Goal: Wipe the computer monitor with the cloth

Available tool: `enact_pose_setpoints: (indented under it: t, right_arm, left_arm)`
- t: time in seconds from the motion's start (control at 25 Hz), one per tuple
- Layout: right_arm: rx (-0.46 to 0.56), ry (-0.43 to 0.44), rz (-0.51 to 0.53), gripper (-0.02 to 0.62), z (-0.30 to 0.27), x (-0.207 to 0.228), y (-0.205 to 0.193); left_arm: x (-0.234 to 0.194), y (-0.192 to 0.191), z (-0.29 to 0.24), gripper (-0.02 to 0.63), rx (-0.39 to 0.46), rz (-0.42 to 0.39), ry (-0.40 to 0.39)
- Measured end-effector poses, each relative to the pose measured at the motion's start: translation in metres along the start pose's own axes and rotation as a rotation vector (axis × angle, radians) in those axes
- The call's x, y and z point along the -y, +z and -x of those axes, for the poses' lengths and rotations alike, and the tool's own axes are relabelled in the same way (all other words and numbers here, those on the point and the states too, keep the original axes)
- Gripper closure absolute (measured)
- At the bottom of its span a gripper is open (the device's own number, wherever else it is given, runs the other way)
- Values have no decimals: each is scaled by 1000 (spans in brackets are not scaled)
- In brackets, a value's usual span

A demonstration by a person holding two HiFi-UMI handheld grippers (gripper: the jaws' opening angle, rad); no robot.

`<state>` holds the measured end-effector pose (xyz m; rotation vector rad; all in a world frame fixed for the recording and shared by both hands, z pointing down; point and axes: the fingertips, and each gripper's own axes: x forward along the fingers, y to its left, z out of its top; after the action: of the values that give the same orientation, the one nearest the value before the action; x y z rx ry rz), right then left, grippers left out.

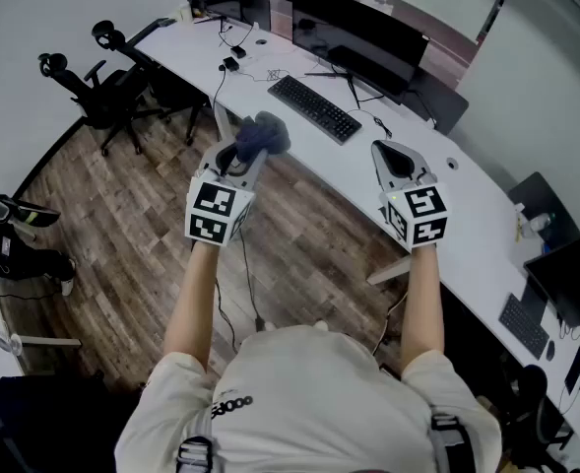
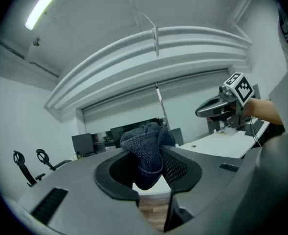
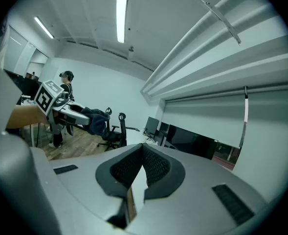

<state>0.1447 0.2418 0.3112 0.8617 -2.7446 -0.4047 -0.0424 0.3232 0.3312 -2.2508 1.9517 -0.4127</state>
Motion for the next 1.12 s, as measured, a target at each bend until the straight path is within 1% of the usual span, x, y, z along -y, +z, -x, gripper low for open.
enact_pose_setpoints:
  t: [0.2,0.52,0.68,0.88,1.12]
  right_arm:
    - [5,-5,7,598,-5,-4,3]
    - [42,-6,-16,598,-10,-20,11]
    - [32,-3,-19,598,-18,-34,11]
    - [27,-25,-38,598,-24,-52,14]
    - [3,-37,-29,598,-38,-64,12]
  left_arm:
    - [-6,-4,1,476,1,-2,-2]
    - [-20,-16,15,476,-2,7,10]
    - [-33,-24,24,476,0,15,14]
    - [-48,-36,37,476,-4,17,15]
    - [-63,-48,35,476,-3,31,1]
